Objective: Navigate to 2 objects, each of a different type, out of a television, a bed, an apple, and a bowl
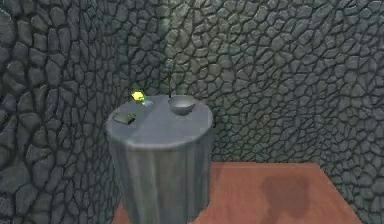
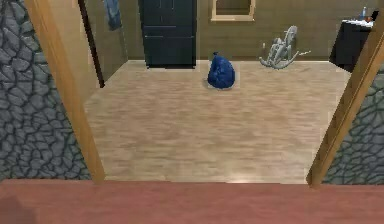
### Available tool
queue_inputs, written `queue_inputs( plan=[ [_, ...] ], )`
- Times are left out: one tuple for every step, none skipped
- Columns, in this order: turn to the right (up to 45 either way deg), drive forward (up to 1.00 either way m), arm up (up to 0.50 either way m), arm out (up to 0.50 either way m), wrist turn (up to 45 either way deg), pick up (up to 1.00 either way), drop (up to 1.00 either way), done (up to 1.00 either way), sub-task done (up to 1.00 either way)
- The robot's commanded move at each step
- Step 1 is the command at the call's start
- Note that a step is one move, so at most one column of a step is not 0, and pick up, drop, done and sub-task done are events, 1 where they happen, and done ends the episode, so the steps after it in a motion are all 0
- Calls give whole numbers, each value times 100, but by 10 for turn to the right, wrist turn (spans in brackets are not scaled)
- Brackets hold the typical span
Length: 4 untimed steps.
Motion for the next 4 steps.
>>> queue_inputs(
  plan=[
    [0,35,0,0,0,0,0,0,0],
    [0,0,0,0,0,0,0,0,100],
    [-450,0,0,0,0,0,0,0,0],
    [-450,0,0,0,0,0,0,0,0]
  ],
)
